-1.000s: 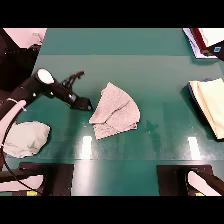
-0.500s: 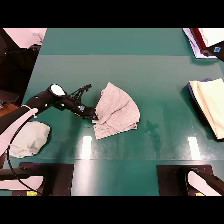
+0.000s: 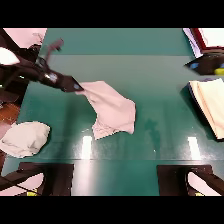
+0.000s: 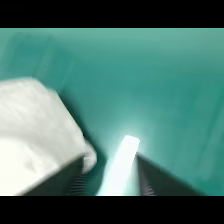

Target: Fold the shirts.

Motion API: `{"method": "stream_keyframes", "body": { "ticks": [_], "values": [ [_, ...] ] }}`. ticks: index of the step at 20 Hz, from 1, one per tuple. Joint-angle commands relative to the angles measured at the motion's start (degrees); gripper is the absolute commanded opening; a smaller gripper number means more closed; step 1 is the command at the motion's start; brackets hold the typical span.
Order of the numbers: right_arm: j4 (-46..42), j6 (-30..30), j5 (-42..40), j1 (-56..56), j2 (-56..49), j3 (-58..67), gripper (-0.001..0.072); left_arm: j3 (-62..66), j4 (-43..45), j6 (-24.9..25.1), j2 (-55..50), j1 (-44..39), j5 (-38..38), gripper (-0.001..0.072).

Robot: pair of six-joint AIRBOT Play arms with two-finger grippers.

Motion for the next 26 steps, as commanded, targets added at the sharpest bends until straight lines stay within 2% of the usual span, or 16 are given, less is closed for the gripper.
{"method": "stream_keyframes", "body": {
  "ticks": [1,3,7,8,9,10,14,22,23,24,26],
  "values": [
    [0.2,0.0,-3.2,7.8,-4.3,-7.7,0.0454,6.4,0.7,-0.1,3.5,1.4,-1.5,0.0026],
    [0.2,0.0,-3.8,13.0,-10.2,-8.2,0.0454,6.3,1.9,-0.3,3.4,1.4,-1.6,0.0026],
    [2.2,-0.1,-11.9,20.2,-20.2,-8.2,0.0456,6.2,6.0,-2.4,3.5,1.4,-2.2,0.0026],
    [5.4,-0.7,-12.9,20.7,-22.4,-8.2,0.0498,5.9,6.2,-2.6,3.4,1.4,-2.2,0.0027],
    [9.5,-2.0,-13.4,20.6,-24.4,-8.2,0.0577,5.4,6.3,-2.5,3.5,1.4,-2.1,0.0027],
    [14.0,-3.6,-13.6,20.6,-26.4,-8.2,0.0589,4.9,6.4,-2.6,3.4,1.4,-2.1,0.0026],
    [26.4,-7.7,-13.6,20.9,-32.7,-8.1,0.0589,3.0,6.4,-2.6,3.4,1.4,-2.0,0.0026],
    [26.5,-7.0,-6.7,25.5,-44.1,4.3,0.0566,3.0,6.3,-2.7,3.5,1.4,-2.1,0.0027],
    [26.5,-6.9,-6.5,25.7,-44.7,5.1,0.0455,3.0,6.3,-2.7,3.5,1.4,-2.3,0.0027],
    [26.5,-7.0,-6.6,26.0,-44.9,5.4,0.0276,3.0,6.3,-2.7,3.5,1.4,-2.4,0.0026],
    [26.5,-7.6,-7.4,26.0,-44.9,5.3,0.0015,3.0,6.3,-2.7,3.5,1.4,-2.6,0.0027]
  ]
}}
